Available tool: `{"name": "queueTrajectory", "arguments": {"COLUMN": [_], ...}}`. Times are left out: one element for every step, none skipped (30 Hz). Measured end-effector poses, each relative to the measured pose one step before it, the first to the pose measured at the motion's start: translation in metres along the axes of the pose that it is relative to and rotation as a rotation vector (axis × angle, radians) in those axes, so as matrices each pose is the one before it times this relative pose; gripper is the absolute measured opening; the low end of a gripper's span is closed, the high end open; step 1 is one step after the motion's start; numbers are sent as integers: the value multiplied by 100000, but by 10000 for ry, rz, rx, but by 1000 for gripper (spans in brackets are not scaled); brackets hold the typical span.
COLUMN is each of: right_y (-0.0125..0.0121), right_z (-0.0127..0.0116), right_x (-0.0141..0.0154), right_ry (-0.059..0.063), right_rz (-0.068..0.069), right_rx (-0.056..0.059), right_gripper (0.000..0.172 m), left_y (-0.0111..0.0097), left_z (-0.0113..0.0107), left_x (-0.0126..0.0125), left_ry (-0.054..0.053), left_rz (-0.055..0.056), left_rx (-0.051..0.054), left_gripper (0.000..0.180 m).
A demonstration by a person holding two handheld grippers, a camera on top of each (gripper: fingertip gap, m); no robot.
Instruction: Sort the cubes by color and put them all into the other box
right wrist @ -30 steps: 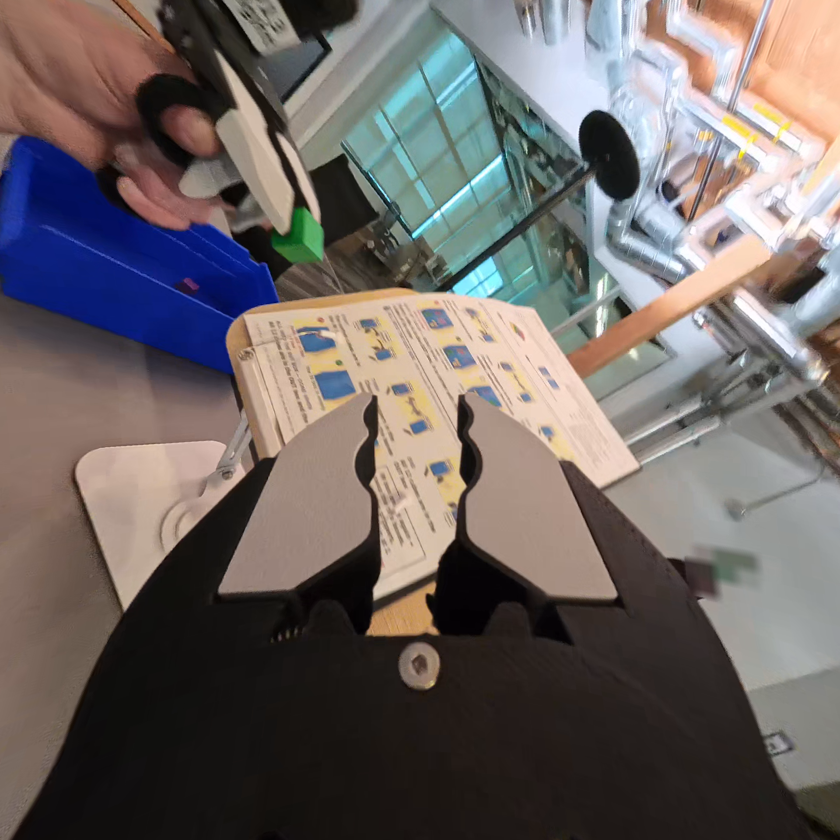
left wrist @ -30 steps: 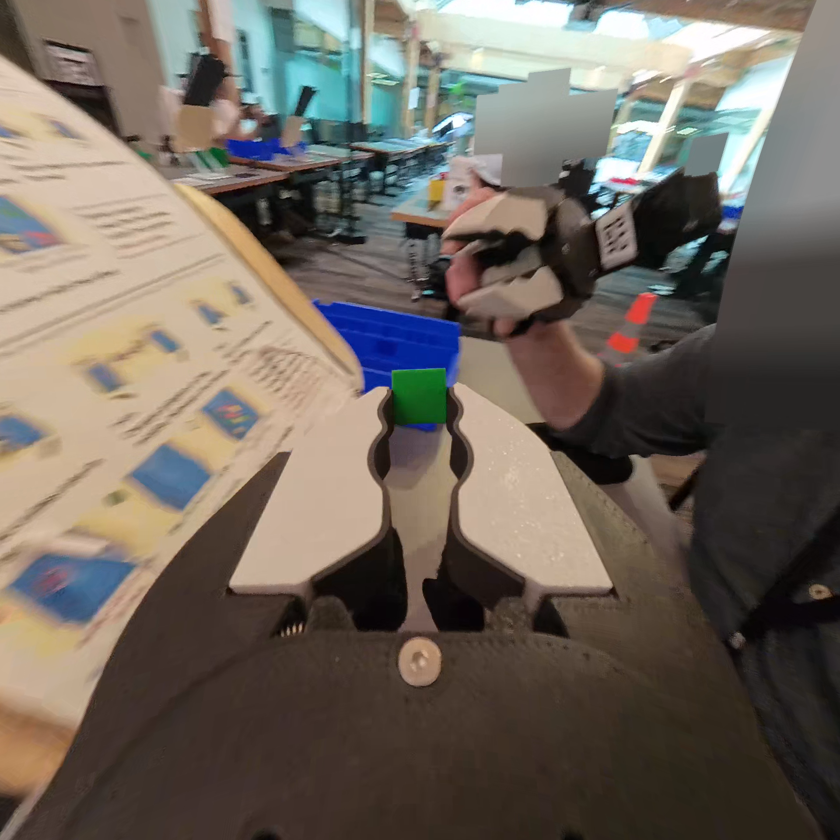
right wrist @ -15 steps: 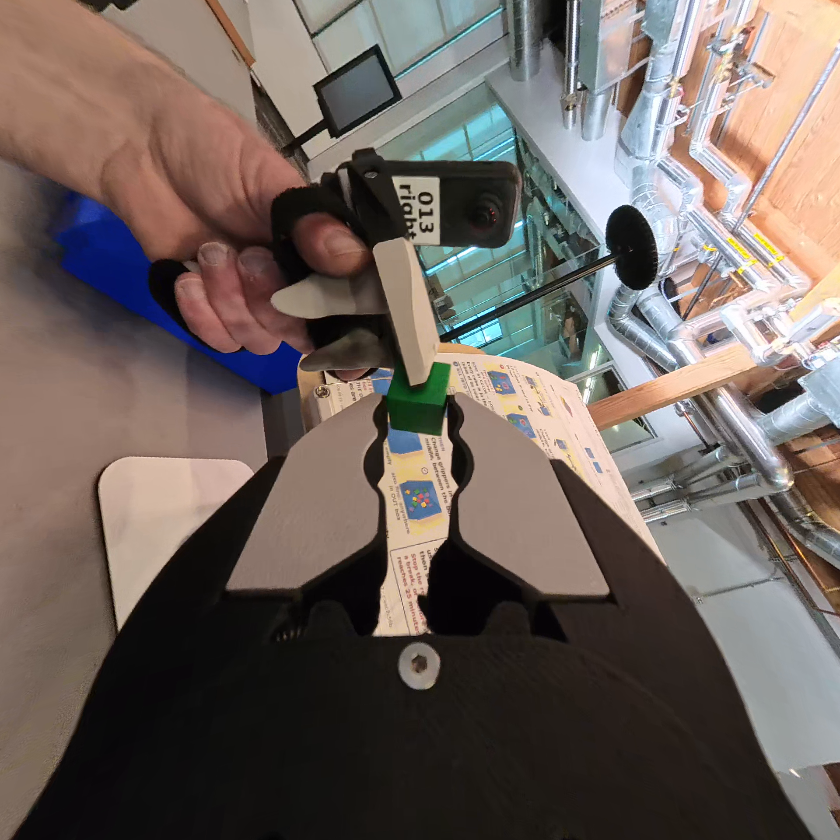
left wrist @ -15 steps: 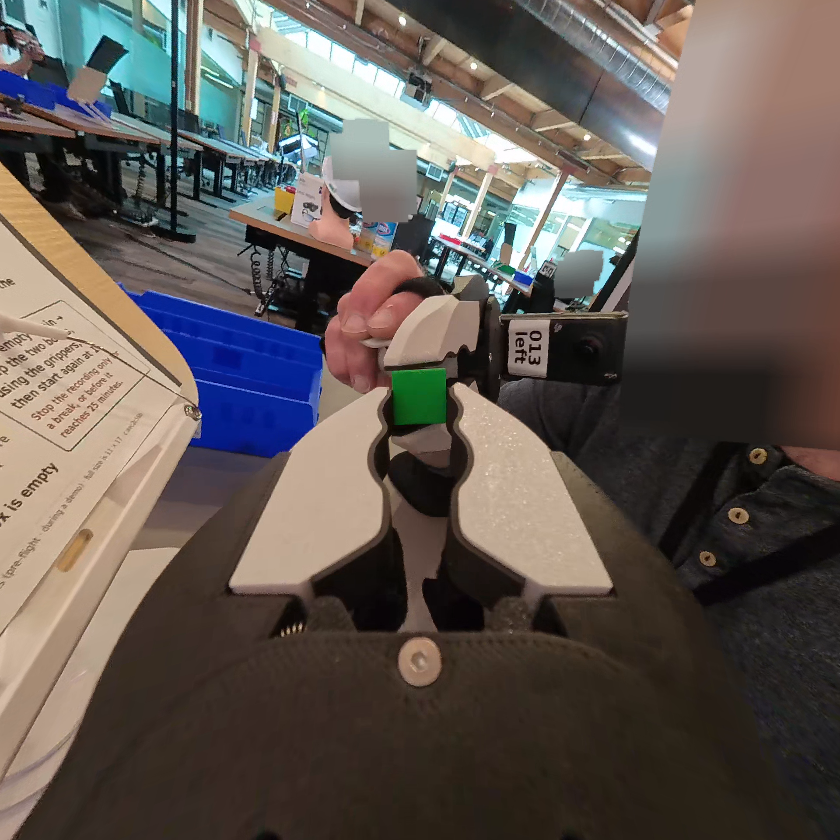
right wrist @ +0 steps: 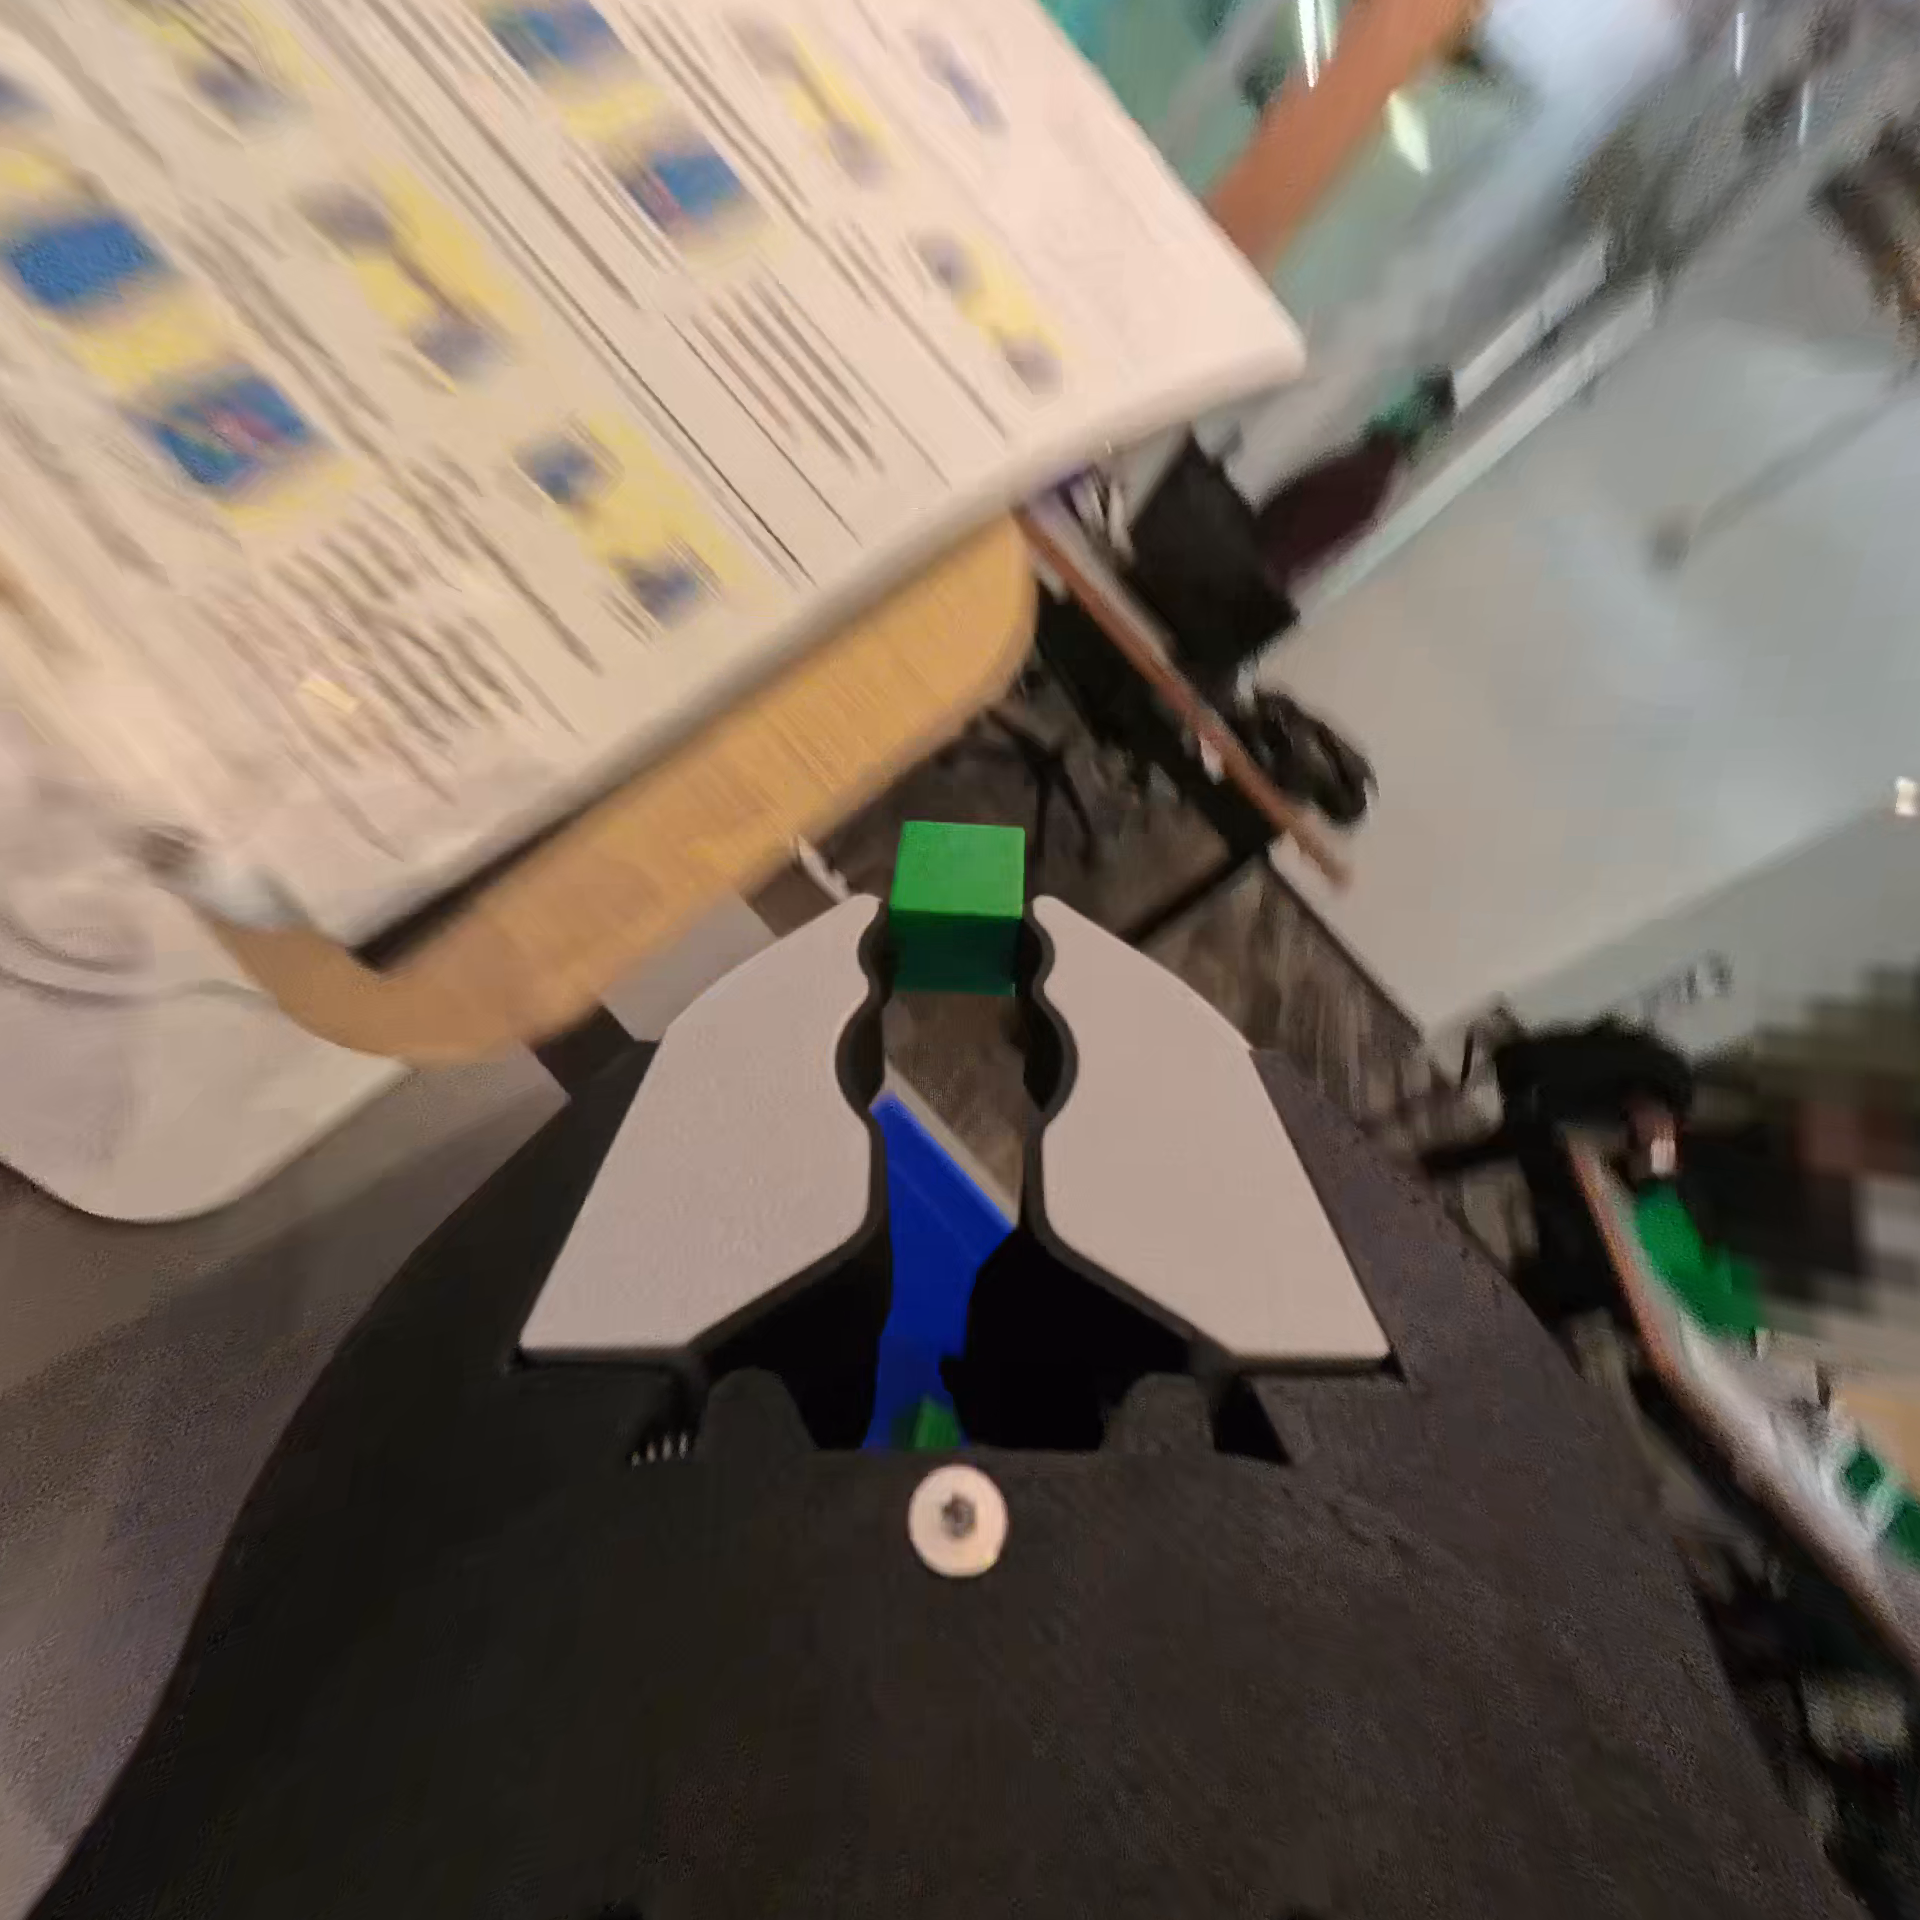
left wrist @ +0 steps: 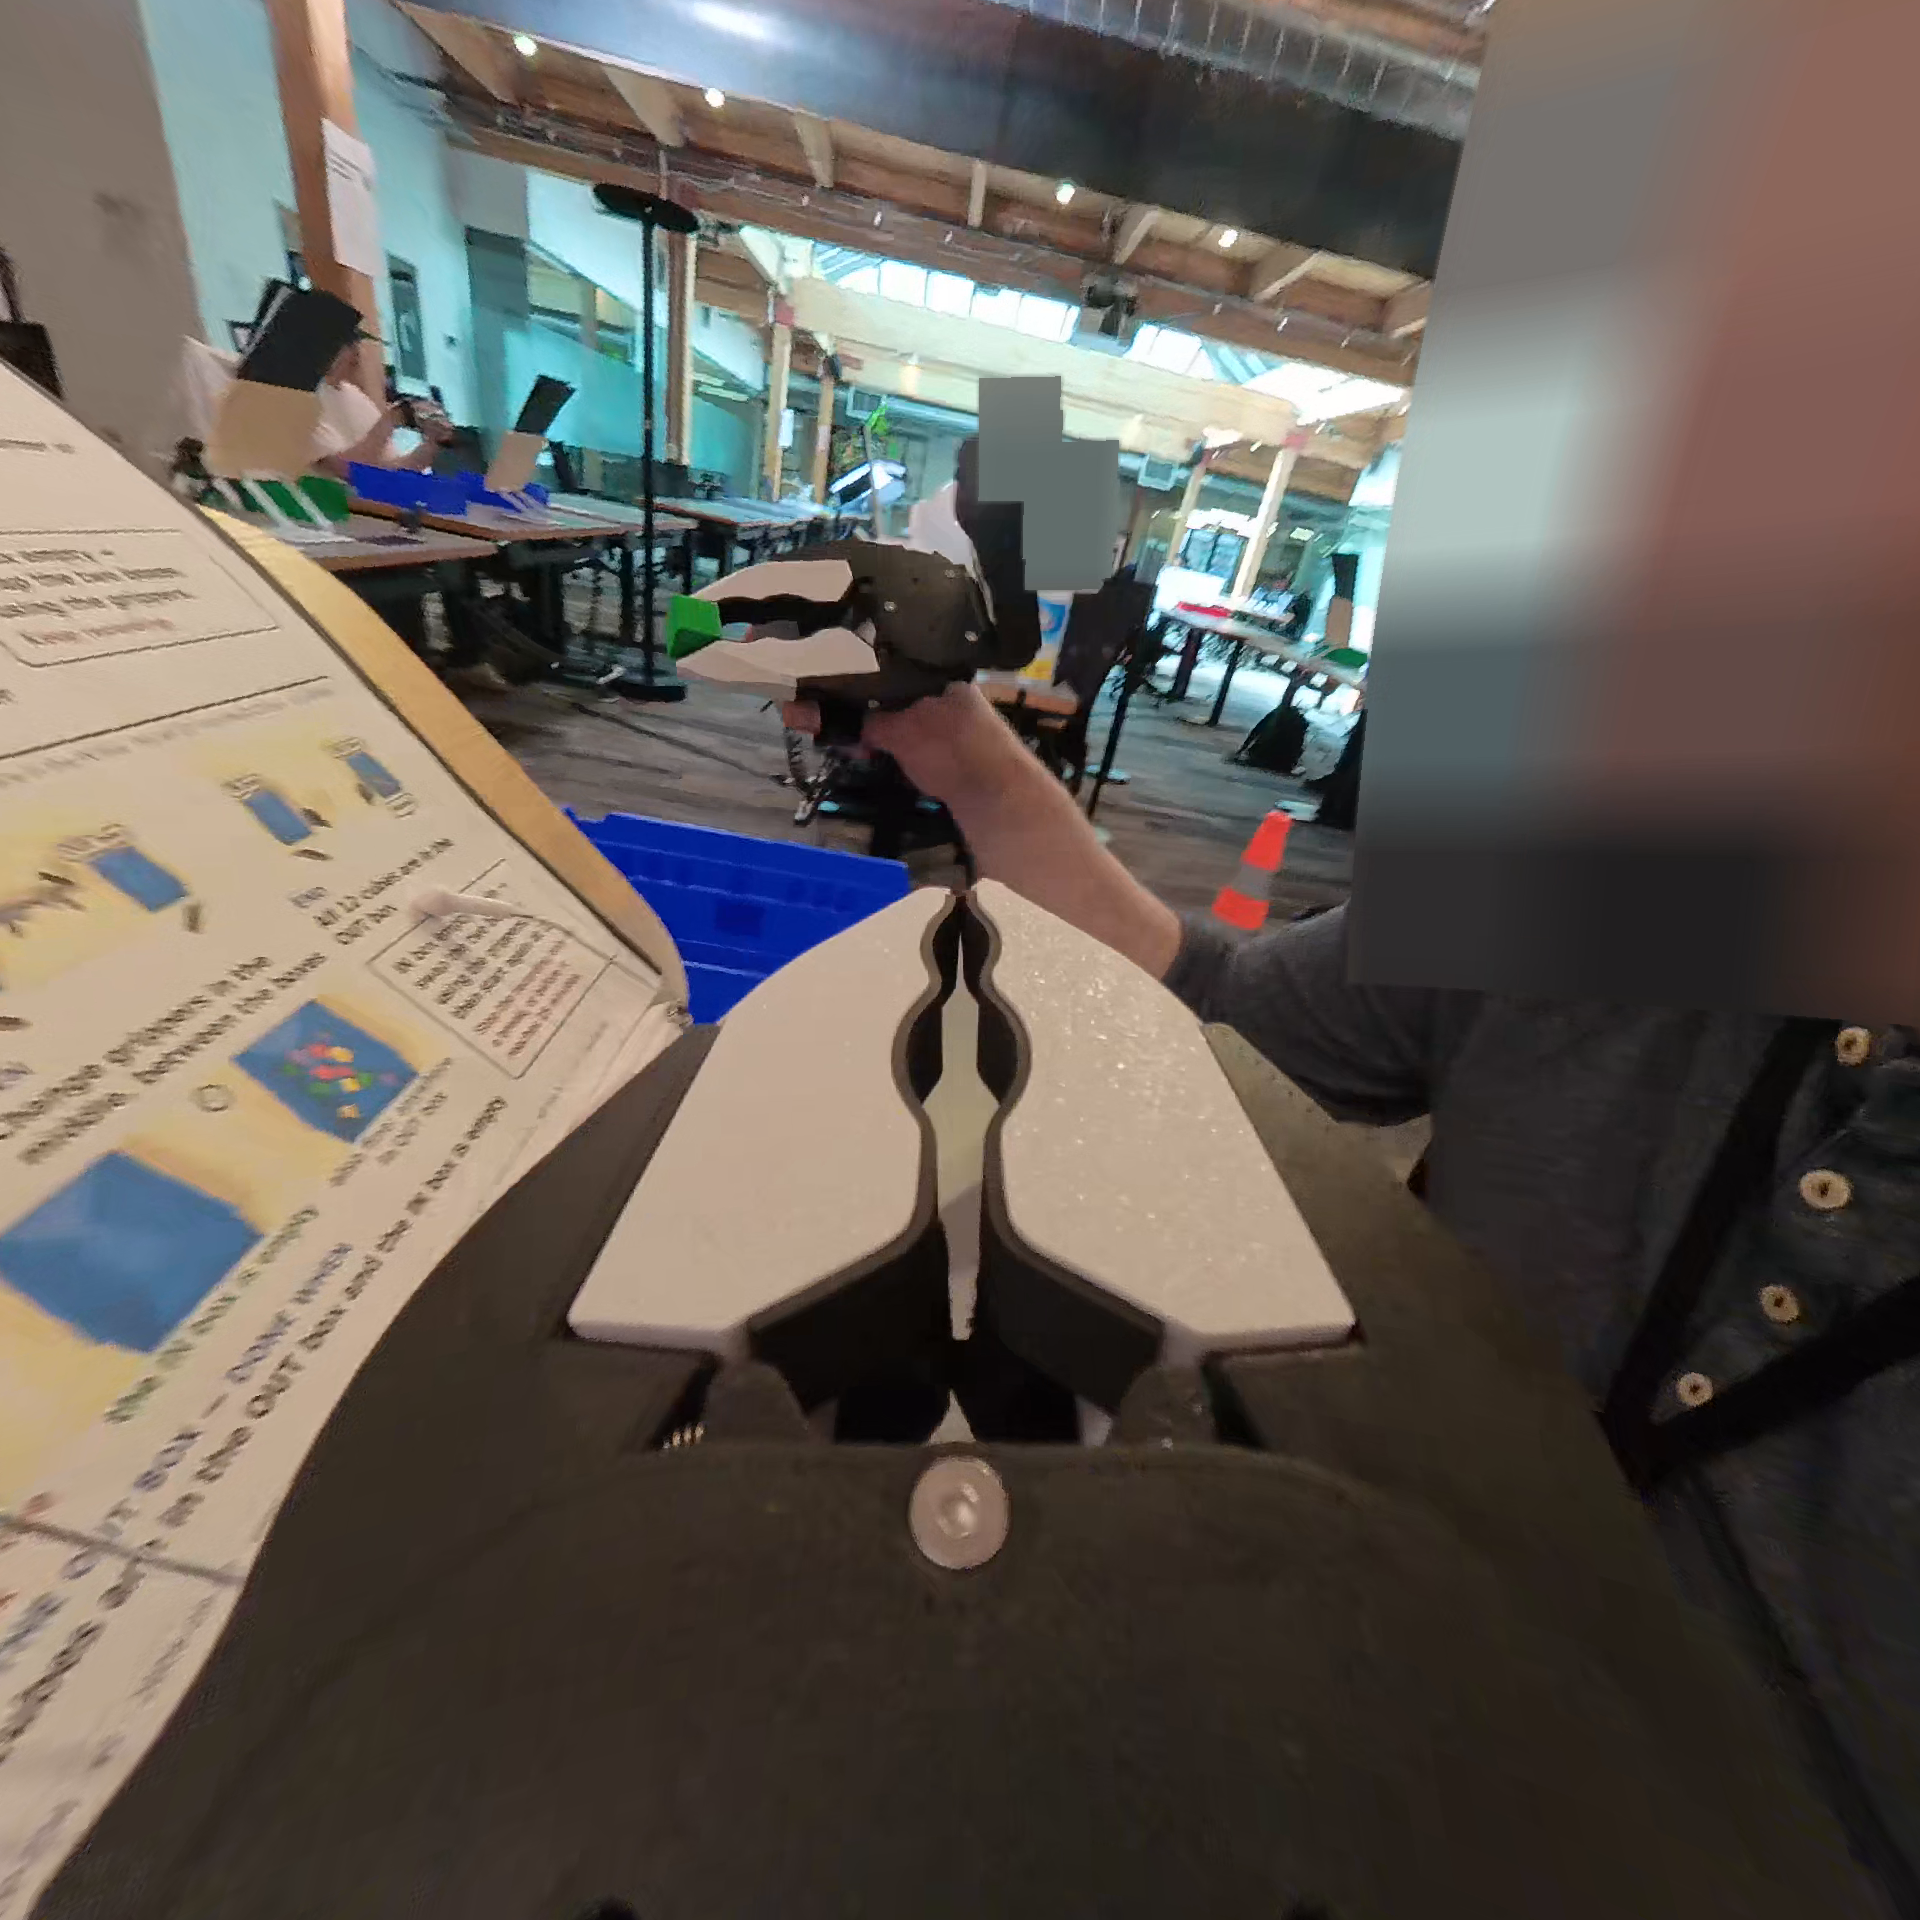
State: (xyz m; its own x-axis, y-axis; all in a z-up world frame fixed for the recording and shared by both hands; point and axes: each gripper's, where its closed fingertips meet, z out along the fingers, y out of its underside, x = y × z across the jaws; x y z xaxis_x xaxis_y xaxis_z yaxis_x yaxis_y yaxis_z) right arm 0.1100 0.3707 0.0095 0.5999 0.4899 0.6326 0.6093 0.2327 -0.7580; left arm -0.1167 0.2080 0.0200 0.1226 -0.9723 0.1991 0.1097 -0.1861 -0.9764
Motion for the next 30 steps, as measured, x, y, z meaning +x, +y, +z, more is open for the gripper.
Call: {"name": "queueTrajectory", "arguments": {"right_y": [2706, 2726, 2443, 2027, 1937, 1799, 1389, 1197, 1278, 1103, 1039, 1042, 956, 740, 515, 430, 331, 454, 414, 376, 351, 337, 198, 208, 257, 178, 191, 228, 122, 81], "right_z": [236, 563, 776, 828, 947, 1030, 1005, 1035, 1095, 1060, 1018, 1002, 1000, 911, 763, 657, 594, 576, 510, 453, 402, 365, 292, 245, 230, 223, 230, 245, 194, 164], "right_x": [1727, 866, 648, 1016, 461, 18, 234, 220, -92, 71, 229, 75, -155, -225, -182, -51, -30, -68, 66, 197, 66, -103, -17, 50, -84, -8, 156, 94, 76, 231], "right_ry": [288, -217, -220, 149, -111, -313, -87, -47, -224, -96, 17, -38, -160, -200, -148, -43, -12, -69, 29, 108, 24, -102, -16, 79, 2, 40, 131, 69, 65, 155], "right_rz": [483, 578, 605, 495, 405, 355, 292, 264, 252, 231, 189, 69, 57, 121, 106, 26, -9, 63, 4, -40, -29, 65, 53, -47, -56, -27, 8, -17, -21, 22], "right_rx": [-694, -826, -734, -565, -628, -642, -464, -402, -490, -390, -387, -426, -397, -284, -185, -175, -112, -191, -171, -153, -132, -151, -98, -132, -182, -119, -118, -124, -55, -39], "right_gripper": [23, 23, 23, 23, 23, 23, 23, 23, 23, 23, 23, 23, 23, 23, 24, 24, 24, 24, 24, 24, 24, 24, 24, 24, 24, 24, 24, 24, 24, 24], "left_y": [21, -43, -72, 5, 92, 108, 65, 65, 109, 126, 141, 175, 161, 145, 175, 176, 116, 72, 55, 47, 25, -7, 1, 32, 64, 93, 95, 34, 6, 27], "left_z": [-191, -165, -154, -121, -72, -64, -61, -44, -22, -1, 37, 69, 92, 101, 114, 115, 77, 33, 12, 13, -5, -16, 2, 12, 36, 44, 51, 33, 33, 33], "left_x": [-120, -119, -63, -50, -73, -87, -150, -181, -182, -188, -167, -146, -146, -101, -40, 8, 4, -50, -38, 16, -7, -11, 7, 12, -28, -26, -7, 37, 42, 34], "left_ry": [-203, -182, -126, -81, -56, -38, -58, -48, -21, -12, -1, -6, -38, -41, -1, 35, 17, -26, -16, 11, -5, -20, 1, 7, -14, -19, 5, 27, 31, 18], "left_rz": [216, 185, 155, 121, 67, 41, 36, 1, -35, -54, -69, -61, -22, 14, 13, -9, -5, 15, 16, 10, 17, 19, 10, 5, 14, 20, 8, -8, -10, 1], "left_rx": [-182, -96, -34, -69, -105, -92, -40, -7, -8, -1, -6, -37, -43, -38, -61, -80, -55, -26, -28, -36, -18, 1, -7, -25, -36, -50, -46, -13, 2, -22], "left_gripper": [0, 0, 0, 0, 0, 0, 0, 0, 0, 0, 0, 0, 0, 0, 0, 0, 0, 0, 0, 0, 0, 0, 0, 0, 0, 0, 0, 0, 0, 0]}}
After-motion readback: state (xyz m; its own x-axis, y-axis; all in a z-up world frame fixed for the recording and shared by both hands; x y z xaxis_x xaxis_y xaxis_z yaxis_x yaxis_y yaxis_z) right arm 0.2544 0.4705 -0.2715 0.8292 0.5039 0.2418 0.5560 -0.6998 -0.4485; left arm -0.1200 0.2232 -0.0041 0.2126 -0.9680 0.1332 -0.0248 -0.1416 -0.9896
